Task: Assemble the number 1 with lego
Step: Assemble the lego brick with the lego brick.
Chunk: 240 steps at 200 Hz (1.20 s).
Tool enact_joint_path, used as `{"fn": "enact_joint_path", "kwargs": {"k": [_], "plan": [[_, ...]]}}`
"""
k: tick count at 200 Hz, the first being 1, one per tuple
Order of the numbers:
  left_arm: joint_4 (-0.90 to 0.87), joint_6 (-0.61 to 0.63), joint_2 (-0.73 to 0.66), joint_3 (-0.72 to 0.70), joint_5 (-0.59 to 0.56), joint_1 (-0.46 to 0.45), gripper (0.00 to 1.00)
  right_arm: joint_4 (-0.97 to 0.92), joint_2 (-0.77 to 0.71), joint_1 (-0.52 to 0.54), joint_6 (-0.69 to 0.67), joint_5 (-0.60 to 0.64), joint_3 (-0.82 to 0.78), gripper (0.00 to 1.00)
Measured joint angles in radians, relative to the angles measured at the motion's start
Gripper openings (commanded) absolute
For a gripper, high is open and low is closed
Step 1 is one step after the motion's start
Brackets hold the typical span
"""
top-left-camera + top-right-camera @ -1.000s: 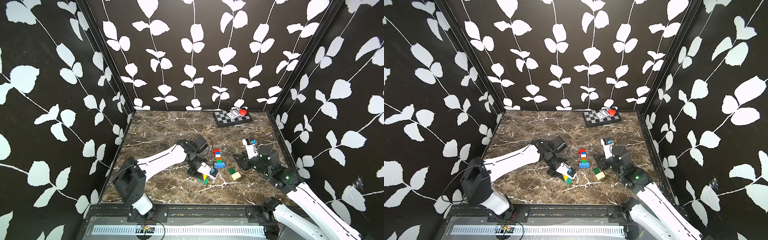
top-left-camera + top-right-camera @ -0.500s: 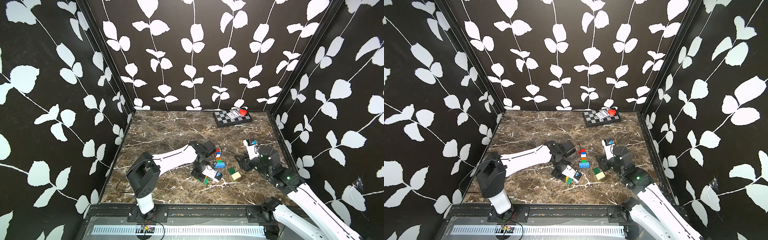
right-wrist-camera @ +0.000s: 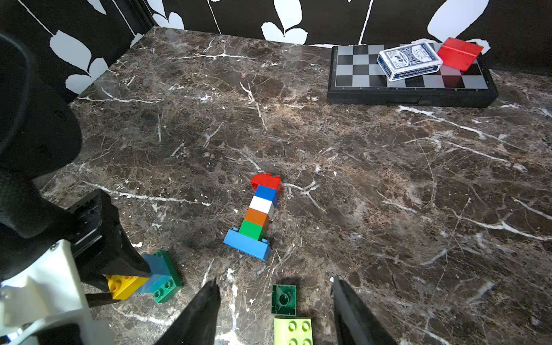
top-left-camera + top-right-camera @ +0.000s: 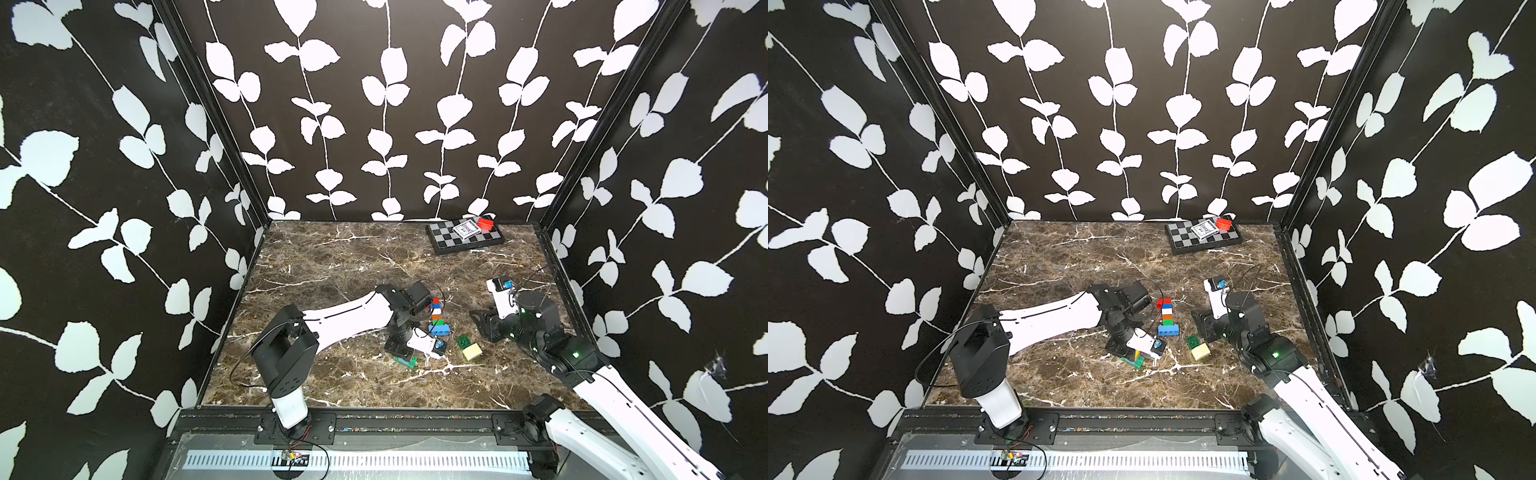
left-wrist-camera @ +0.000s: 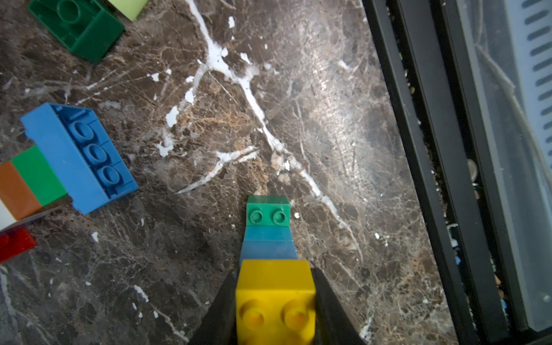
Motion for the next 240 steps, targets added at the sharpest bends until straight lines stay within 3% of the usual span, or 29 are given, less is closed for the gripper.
{"fn": "enact_joint_path", "kwargs": {"k": [79,140,240], "plan": [[0.011,-0.009,-0.006,-0.005,-0.023,0.000,0.23,-0.007,0.006,-0.001,0.000,-0.019,0.000,0.60],[0.014,-0.004,-0.094,-0.018,-0.019,0.000,0.25,-0.011,0.008,-0.001,0.000,-0.023,0.000,0.60],[-0.002,0.004,-0.034,-0.017,-0.050,-0.007,0.25,-0.009,0.006,-0.005,-0.002,-0.025,0.000,0.60]]}}
